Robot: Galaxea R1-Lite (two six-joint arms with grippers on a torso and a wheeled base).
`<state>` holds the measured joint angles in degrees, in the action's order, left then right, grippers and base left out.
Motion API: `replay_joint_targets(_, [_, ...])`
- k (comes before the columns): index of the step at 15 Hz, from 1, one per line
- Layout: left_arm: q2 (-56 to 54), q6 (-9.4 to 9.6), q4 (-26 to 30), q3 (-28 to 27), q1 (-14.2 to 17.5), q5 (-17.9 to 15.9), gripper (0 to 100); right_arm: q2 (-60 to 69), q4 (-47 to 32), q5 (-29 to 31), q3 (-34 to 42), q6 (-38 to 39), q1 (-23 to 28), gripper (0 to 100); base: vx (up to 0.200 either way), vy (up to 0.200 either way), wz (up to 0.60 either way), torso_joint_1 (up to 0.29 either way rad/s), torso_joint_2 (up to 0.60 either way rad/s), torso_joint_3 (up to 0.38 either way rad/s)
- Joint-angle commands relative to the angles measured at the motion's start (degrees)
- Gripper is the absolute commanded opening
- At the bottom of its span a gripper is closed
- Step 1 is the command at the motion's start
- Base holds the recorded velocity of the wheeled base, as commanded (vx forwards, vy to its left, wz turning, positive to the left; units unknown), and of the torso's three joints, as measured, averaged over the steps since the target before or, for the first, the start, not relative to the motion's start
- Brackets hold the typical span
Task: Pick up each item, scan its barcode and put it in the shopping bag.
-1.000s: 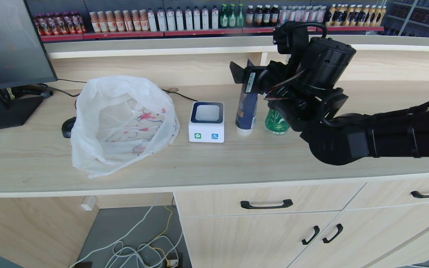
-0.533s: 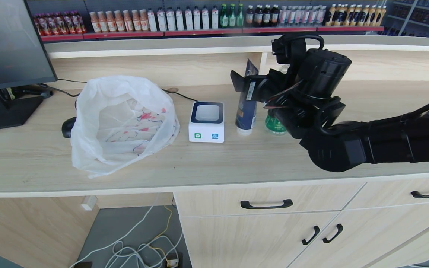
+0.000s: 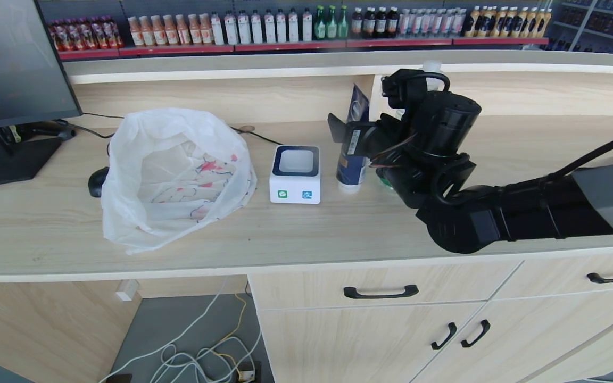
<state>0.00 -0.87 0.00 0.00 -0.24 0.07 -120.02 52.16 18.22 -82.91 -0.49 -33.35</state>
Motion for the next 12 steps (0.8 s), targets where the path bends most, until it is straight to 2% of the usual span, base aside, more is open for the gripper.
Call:
replay_joint_targets(1, [0.09,-0.01,0.0,0.0,-0.02,0.01,100,-1.01,0.04,-0.03,-0.06,-0.04,0.04,100,0.0,0.0,0.0,0.0,0.0,0.0])
replay_joint_targets(12, [0.09,-0.01,0.0,0.0,-0.02,0.01,100,-4.44,0.31,0.06,0.03,0.4,0.04,100,0.0,0.0,0.0,0.0,0.0,0.0])
